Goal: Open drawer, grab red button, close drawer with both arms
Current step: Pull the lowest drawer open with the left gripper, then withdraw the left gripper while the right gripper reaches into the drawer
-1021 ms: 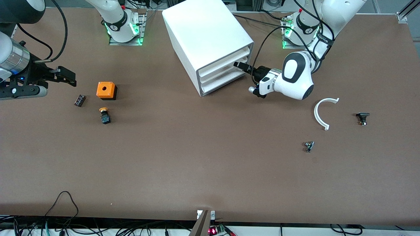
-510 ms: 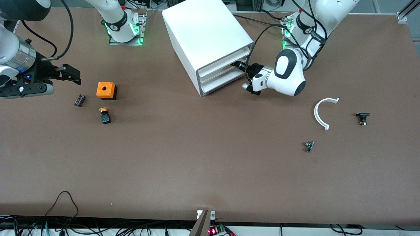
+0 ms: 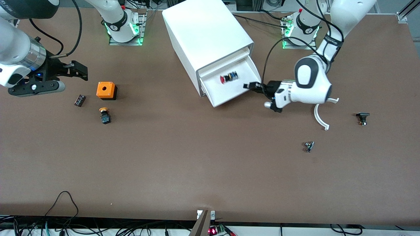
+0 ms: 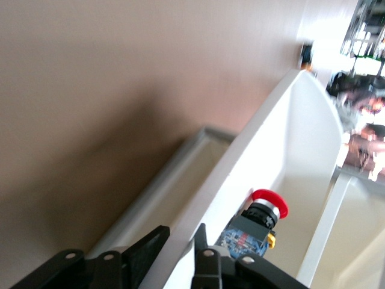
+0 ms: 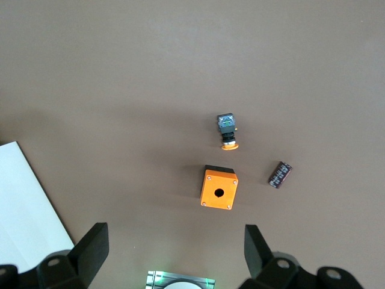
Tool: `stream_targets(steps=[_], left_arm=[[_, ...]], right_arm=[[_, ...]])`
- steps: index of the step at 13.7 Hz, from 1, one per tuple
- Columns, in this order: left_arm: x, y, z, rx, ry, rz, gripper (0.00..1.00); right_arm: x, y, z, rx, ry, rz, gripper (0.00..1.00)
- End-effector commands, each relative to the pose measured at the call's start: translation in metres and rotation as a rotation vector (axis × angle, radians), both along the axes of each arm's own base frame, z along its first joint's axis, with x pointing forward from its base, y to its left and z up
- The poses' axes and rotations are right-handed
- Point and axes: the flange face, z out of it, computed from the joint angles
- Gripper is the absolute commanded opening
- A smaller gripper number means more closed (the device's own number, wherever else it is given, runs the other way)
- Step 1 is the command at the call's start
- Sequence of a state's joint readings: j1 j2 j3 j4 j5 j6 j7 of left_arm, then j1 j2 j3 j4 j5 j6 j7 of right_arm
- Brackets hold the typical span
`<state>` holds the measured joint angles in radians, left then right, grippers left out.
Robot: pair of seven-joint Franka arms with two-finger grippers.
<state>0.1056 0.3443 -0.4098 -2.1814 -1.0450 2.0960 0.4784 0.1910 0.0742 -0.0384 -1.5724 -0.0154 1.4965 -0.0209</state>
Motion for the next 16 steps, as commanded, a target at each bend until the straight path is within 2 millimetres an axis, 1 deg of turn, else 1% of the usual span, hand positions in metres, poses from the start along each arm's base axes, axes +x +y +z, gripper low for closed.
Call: stream_targets(steps=[1,2,3,4,5,6,7,8,9,10,12,13,14,15,16], left_arm=[[0.020,0.015,0.002,0.079,-0.060,0.094,0.93],[0.023,0.018,0.010,0.080,-0.077,0.102,1.00],[0.025,0.018,0.016,0.081,-0.091,0.103,1.00],[0.029,0.021,0.029,0.088,-0.122,0.102,1.00],[0.042,0.037,0.047,0.111,-0.174,0.099,1.00],[0.052,0.065,0.068,0.167,-0.238,0.088,1.00],[0.060,0.091,0.089,0.227,-0.304,0.071,1.00],[0.075,0.107,0.126,0.281,-0.399,0.055,1.00],[0.081,0.127,0.150,0.345,-0.456,0.036,1.00],[0.080,0.141,0.168,0.410,-0.500,0.004,1.00],[0.072,0.172,0.228,0.516,-0.517,-0.111,1.00],[0.067,0.186,0.259,0.571,-0.506,-0.170,1.00],[0.061,0.199,0.286,0.637,-0.501,-0.213,1.00],[0.057,0.207,0.310,0.698,-0.496,-0.252,1.00],[0.052,0.212,0.327,0.767,-0.467,-0.271,1.00]], right_arm=[[0.003,0.007,-0.008,0.038,0.025,0.016,1.00],[0.004,0.022,-0.015,0.059,0.038,0.034,1.00],[0.007,0.037,-0.023,0.062,0.039,0.054,1.00],[0.010,0.056,-0.031,0.064,0.027,0.084,1.00],[0.009,0.077,-0.036,0.063,0.021,0.111,1.00],[0.007,0.100,-0.045,0.062,0.032,0.144,1.00],[0.002,0.124,-0.049,0.066,0.028,0.196,1.00],[-0.002,0.152,-0.058,0.078,0.026,0.239,1.00],[-0.015,0.193,-0.064,0.097,0.026,0.303,1.00],[-0.031,0.233,-0.067,0.105,0.011,0.374,1.00],[-0.049,0.306,-0.082,0.145,-0.061,0.553,1.00],[-0.055,0.343,-0.085,0.178,-0.096,0.639,1.00],[-0.058,0.375,-0.090,0.215,-0.110,0.688,1.00],[-0.059,0.403,-0.089,0.249,-0.132,0.740,1.00],[-0.056,0.426,-0.096,0.272,-0.145,0.808,1.00]])
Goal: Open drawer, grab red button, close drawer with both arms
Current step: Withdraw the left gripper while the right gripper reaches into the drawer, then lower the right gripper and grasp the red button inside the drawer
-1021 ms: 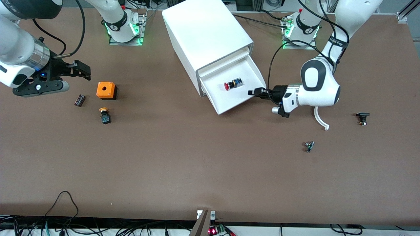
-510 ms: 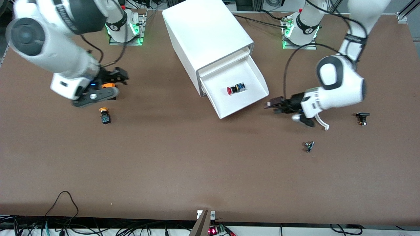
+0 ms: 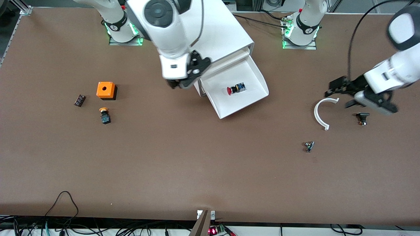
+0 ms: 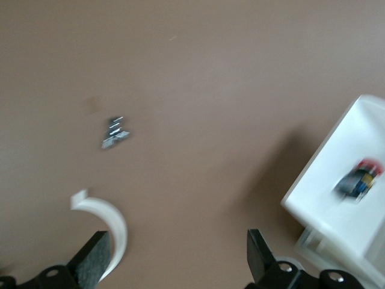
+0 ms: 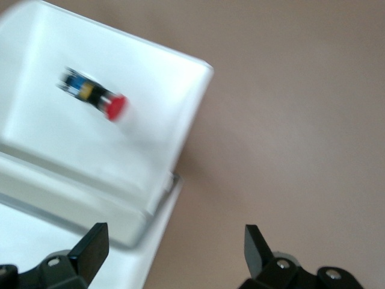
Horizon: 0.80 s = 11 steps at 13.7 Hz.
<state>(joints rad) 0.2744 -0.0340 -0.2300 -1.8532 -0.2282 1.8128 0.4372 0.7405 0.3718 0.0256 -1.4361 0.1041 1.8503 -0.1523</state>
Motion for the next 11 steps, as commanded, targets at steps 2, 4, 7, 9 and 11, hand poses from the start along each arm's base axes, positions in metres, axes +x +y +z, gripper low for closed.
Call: stream_targets(steps=[2,4,7,9,11], left_arm=[[-0.013,0.010,0.048,0.226,0.075,0.097,1.00],[-0.013,0.006,0.048,0.257,0.078,0.122,1.00],[-0.019,0.008,0.054,0.266,0.077,0.128,1.00],[-0.028,0.010,0.054,0.271,0.080,0.135,1.00],[-0.026,-0.003,0.059,0.271,0.064,0.112,1.00]], right_arm=[[0.033,0.062,-0.012,0.114,-0.043,0.240,1.00],[0.043,0.074,-0.024,0.176,-0.058,0.351,1.00],[0.047,0.080,-0.039,0.205,-0.103,0.548,1.00],[0.037,0.091,-0.050,0.194,-0.101,0.637,1.00],[0.023,0.106,-0.067,0.180,-0.093,0.703,1.00]])
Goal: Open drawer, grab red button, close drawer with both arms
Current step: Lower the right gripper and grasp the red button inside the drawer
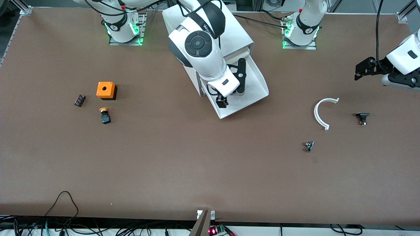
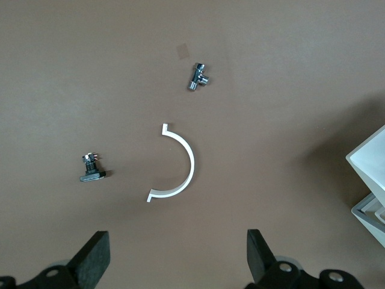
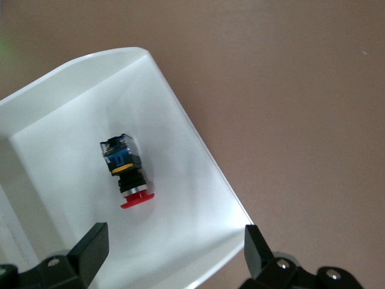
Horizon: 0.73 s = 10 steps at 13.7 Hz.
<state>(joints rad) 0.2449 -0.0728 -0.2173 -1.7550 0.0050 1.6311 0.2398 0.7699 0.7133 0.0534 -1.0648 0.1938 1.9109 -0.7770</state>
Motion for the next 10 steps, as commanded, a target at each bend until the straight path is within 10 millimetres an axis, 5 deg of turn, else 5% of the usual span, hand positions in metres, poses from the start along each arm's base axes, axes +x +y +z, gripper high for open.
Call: stream_targets(steps=[1,10], left_arm=[[-0.005,-0.013,0.010,0.027,-0.013,-0.012,1.00],[0.009,-0.013,0.016,0.015,-0.044,-0.014,1.00]], right_arm=[[-0.018,0.027,-0.015,0.004,-0.001,0.086,1.00],[-0.040,0.063,-0.076,-0.010,-0.040,0.119,1.00]])
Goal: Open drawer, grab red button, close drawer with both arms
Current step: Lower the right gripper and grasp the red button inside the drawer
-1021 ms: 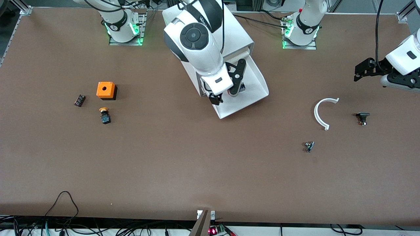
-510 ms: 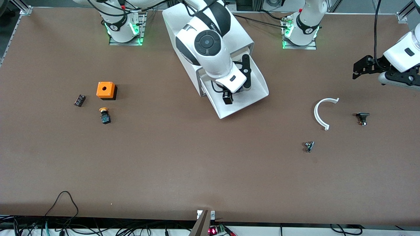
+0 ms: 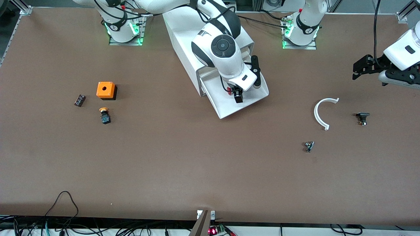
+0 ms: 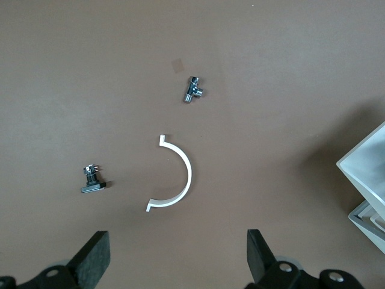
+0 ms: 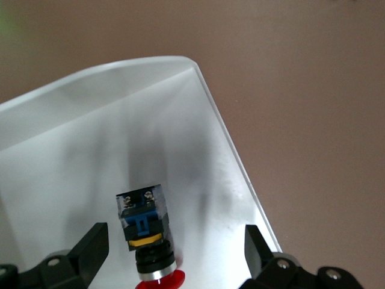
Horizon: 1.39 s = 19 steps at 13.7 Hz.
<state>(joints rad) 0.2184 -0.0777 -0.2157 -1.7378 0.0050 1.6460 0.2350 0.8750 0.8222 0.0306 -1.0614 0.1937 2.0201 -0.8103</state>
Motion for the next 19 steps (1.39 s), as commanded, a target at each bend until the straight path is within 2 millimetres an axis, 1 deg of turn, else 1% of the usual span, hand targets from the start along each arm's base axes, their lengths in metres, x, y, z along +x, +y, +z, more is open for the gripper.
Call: stream_targets(steps=[1,4,7,8,10,12,14,17,18,19], left_arm=[[0.007,0.002,0.005,0.011,-0.007,0.010,1.00],[0.007,0.003,0.004,0.011,-0.006,0.017,1.00],[0.009,0.005,0.002,0.009,-0.003,0.019,1.00],[0.009,0.005,0.002,0.009,-0.002,0.020,1.00],[0.010,0.005,0.005,0.011,-0.008,0.020,1.00],[0.012,0.006,0.004,0.009,-0.005,0.019,1.00],[0.013,0.006,0.003,0.009,-0.002,0.019,1.00],[0.014,0.007,0.001,0.009,0.001,0.013,1.00],[0.015,0.008,0.002,0.011,-0.002,0.008,1.00],[0.016,0.009,0.001,0.009,0.000,0.011,1.00]], right_arm=[[-0.004,0.010,-0.007,-0.008,-0.011,0.028,1.00],[-0.017,0.016,-0.009,-0.030,-0.004,0.052,1.00],[-0.022,0.017,-0.011,-0.046,0.009,0.064,1.00],[-0.020,0.016,-0.011,-0.047,0.005,0.071,0.99],[-0.016,0.013,-0.011,-0.048,-0.012,0.116,0.89],[-0.020,0.015,-0.012,-0.051,-0.016,0.132,0.80],[-0.022,0.017,-0.012,-0.064,-0.032,0.135,0.60],[-0.024,0.019,-0.009,-0.068,-0.054,0.138,0.35],[-0.024,0.019,-0.008,-0.067,-0.056,0.137,0.29],[-0.023,0.018,-0.007,-0.068,-0.060,0.134,0.28]])
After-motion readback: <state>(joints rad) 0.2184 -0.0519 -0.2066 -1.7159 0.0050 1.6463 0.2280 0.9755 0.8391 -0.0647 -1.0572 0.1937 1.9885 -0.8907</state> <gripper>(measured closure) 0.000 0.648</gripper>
